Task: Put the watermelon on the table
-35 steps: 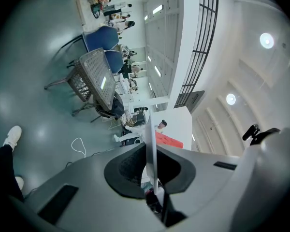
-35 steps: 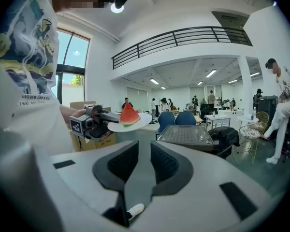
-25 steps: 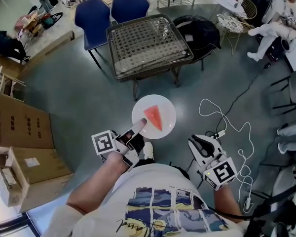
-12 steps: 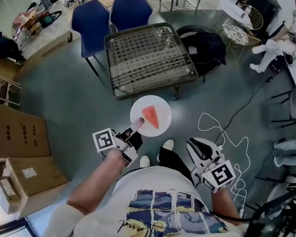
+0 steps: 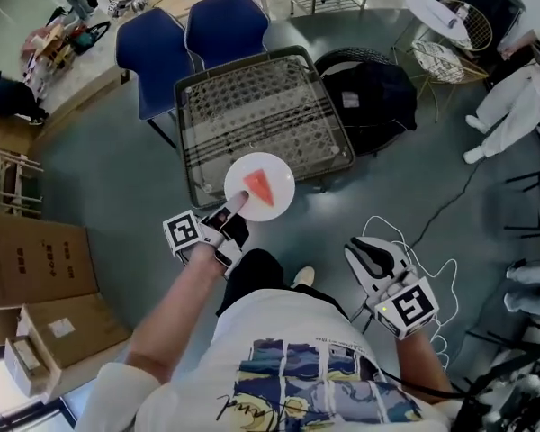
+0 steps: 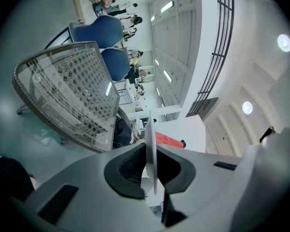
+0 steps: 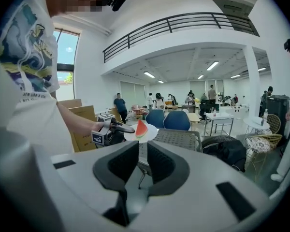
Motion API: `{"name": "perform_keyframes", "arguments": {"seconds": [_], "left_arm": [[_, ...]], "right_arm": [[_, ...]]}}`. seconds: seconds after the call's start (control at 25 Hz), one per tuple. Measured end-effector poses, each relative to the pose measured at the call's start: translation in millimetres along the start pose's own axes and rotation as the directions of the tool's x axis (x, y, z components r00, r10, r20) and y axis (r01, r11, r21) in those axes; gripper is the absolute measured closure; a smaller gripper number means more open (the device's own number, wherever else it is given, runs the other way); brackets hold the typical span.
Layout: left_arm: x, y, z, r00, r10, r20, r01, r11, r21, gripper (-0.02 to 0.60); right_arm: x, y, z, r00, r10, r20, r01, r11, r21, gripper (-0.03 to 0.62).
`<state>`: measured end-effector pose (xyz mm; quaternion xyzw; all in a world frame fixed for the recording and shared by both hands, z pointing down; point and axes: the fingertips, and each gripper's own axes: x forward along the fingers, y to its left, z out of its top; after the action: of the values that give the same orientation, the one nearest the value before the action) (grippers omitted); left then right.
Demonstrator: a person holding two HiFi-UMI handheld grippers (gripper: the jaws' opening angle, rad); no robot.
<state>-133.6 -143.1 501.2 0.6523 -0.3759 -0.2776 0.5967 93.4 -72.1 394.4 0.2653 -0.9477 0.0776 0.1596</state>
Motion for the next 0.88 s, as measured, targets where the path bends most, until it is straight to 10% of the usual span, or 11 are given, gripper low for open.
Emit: {"name": "perform_keyframes", "arguments": {"seconds": [0.44,0.88], "left_arm": [[135.4,104.5,105.4,0.996,0.044,-0.077,-0.045,0.999,-0.01,0.555],[251.0,211.3,139.0,0.945,0.168,-0.281,-0.174,0.985,0.004,0.555]], "right_arm": [[57.5,-85.4,-1.8,0.983,-0.159,-0.097,0.171,0.977,0.13,0.534],[123.0,-121.0,8.5,0.945,-0.224,-0.24,0.275,0.938,0.209,0.534]]}}
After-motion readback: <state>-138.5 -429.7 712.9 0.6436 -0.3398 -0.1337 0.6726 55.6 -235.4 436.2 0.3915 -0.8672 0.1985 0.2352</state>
